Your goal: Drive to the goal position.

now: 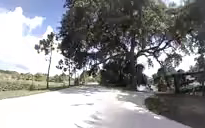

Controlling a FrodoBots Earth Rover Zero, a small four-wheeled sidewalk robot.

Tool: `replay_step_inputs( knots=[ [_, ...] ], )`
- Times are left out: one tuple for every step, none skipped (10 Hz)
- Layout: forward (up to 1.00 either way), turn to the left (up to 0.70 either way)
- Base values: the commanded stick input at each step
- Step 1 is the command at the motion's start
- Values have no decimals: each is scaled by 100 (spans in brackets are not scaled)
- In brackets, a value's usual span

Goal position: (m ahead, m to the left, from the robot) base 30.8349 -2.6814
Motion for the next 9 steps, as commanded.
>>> replay_step_inputs(
  knots=[
    [85,34],
    [85,34],
    [85,34],
    [85,31],
    [85,17],
    [85,3],
    [85,0],
    [85,0],
    [85,0]
  ],
)
